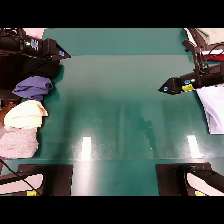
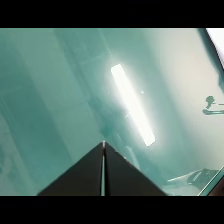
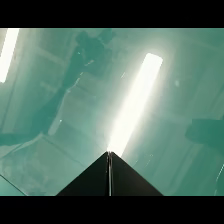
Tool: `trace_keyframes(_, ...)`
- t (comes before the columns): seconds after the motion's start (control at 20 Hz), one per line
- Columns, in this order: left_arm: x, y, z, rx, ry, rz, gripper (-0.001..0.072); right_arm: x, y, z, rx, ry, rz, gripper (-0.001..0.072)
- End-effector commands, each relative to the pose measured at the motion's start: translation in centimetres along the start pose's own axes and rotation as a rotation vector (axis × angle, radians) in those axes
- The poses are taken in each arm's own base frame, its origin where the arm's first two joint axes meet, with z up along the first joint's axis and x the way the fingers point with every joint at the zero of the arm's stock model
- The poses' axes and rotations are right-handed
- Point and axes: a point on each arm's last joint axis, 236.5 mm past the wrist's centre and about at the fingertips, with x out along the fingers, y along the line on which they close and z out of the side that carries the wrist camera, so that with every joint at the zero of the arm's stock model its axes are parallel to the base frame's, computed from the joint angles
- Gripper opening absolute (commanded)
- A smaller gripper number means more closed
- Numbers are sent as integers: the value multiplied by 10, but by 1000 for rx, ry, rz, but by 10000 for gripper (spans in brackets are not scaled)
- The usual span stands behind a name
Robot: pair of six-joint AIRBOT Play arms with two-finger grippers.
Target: Fold the shirts.
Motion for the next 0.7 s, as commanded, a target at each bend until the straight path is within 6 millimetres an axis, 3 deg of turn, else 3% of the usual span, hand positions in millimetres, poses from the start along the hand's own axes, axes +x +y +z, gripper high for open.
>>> trace_keyframes(0.0, 0, 0, 0, 0, -1, 1, 30, 0, 0, 2, -2, -9, -1, 21)
trace_keyframes(0.55, 0, 0, 0, -1, -1, 0, 30, 0, 0, 4, -2, -19, -3, 21)
trace_keyframes(0.65, 0, 0, 10, -4, -43, 1, 30, 0, 0, 4, -2, -19, -3, 21)
